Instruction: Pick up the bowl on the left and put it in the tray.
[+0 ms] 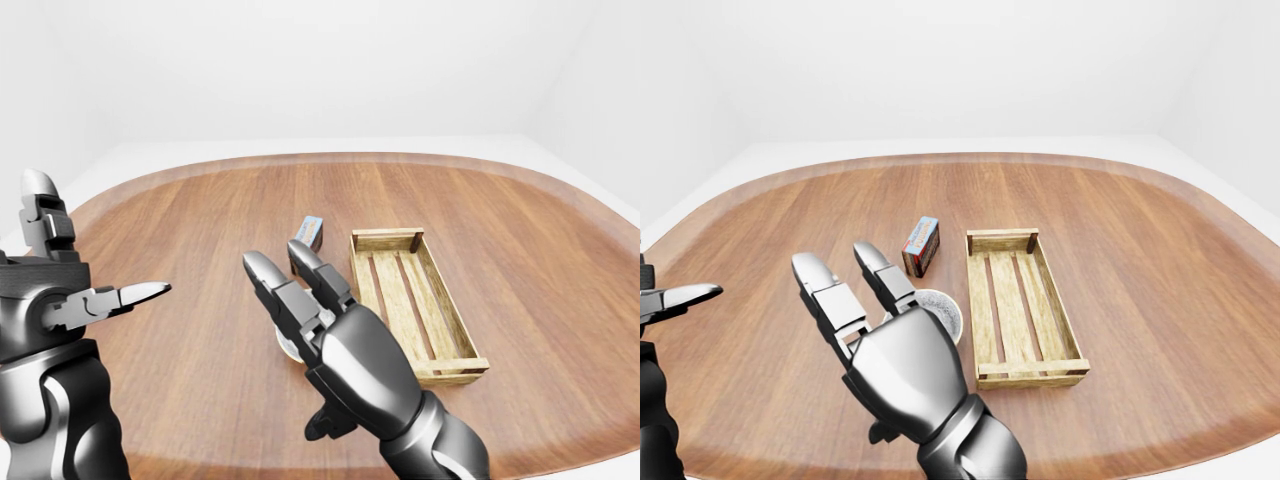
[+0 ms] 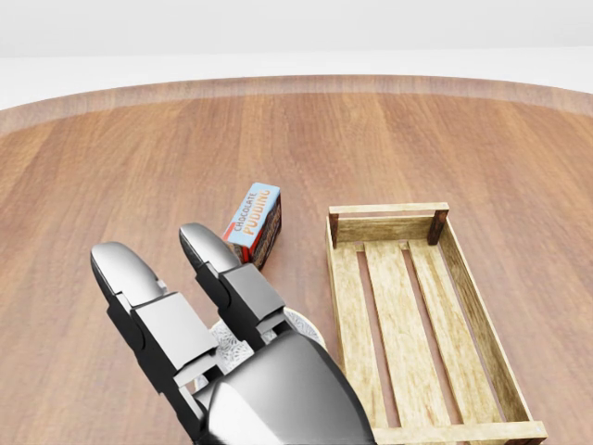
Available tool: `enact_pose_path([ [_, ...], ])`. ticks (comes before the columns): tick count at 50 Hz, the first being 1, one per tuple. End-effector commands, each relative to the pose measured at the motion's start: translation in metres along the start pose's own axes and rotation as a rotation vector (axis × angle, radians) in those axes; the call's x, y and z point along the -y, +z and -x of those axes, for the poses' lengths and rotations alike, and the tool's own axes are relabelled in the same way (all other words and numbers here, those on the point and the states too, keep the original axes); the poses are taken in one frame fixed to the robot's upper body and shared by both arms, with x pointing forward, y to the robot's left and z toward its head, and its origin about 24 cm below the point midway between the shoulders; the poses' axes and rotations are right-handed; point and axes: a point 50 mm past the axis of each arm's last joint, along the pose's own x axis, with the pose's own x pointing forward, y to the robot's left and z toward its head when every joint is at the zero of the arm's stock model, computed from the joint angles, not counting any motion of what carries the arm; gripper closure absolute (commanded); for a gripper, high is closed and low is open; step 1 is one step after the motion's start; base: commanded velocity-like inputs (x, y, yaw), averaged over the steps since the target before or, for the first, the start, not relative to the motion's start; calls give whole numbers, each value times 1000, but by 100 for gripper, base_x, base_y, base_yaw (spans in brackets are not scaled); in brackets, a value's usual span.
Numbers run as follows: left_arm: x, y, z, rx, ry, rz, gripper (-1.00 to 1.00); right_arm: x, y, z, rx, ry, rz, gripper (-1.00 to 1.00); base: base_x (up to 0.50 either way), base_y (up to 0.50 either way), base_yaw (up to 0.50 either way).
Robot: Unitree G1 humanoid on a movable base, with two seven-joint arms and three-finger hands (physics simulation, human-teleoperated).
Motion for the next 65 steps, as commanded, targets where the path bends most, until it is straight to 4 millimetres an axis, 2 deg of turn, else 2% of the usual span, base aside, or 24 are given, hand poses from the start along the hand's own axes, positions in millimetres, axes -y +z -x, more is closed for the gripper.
enact_pose_path([
  [1,-1,0,0,1,2,2,-100,-12,-15,-11,-36,62,32,-100,0,0,0],
  [13,-1,0,-1,0,3,2,-100,-14,-22,-12,-69,84,34,-100,0,0,0],
  [14,0,0,0,2,2,2,-100,-24,-35,-10,-116,129,18,-100,0,0,0],
  [16,0,2,0,8,2,3,-100,-26,-43,-11,-142,140,8,-100,0,0,0],
  [31,-1,1,0,4,4,2,-100,-38,-65,-7,-229,211,-11,-100,0,0,0],
  [38,-1,1,1,1,4,3,-100,-43,-73,-5,-259,249,-9,-100,0,0,0],
  [56,0,1,0,1,3,1,-100,-56,-76,0,-292,345,11,-100,0,0,0],
  [65,0,-1,0,-4,2,-3,-100,-55,-82,-2,-311,343,5,-100,0,0,0],
])
